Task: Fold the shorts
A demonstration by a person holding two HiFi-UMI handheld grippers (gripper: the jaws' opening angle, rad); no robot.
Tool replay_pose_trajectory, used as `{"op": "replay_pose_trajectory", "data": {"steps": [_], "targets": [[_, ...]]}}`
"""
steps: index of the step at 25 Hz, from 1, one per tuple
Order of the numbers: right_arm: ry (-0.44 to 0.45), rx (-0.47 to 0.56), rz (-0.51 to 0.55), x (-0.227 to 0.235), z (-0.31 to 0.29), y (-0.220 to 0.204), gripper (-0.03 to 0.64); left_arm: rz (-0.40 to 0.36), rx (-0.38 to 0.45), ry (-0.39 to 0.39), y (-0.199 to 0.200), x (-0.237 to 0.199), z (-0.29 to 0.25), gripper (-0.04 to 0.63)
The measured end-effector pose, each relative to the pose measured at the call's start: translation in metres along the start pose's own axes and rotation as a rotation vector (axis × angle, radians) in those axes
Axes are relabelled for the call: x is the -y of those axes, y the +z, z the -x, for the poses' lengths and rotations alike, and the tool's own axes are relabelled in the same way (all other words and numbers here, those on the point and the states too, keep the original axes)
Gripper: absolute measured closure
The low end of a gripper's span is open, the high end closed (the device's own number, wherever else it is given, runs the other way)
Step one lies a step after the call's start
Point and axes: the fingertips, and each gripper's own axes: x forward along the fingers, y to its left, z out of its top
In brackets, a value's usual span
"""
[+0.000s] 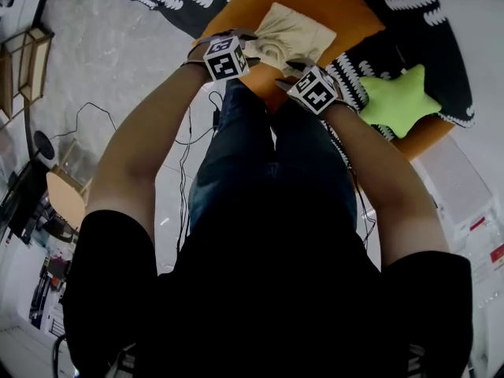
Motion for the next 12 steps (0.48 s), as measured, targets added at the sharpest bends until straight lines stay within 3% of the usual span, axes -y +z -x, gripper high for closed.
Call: {"op": "replay_pose_trajectory", "data": {"steps": [7,12], "targets": [[-0.053,0.053,0.034,0.006,0.038,0.018,0.365,0.074,0.038,0.050,0.012,0.004,0.043,0.341],[-0.083,0.104,-0.026,0.000,0.076,0.040,0.368,0.108,0.054,0.077,0.019,0.018,0.075,0.337]]}}
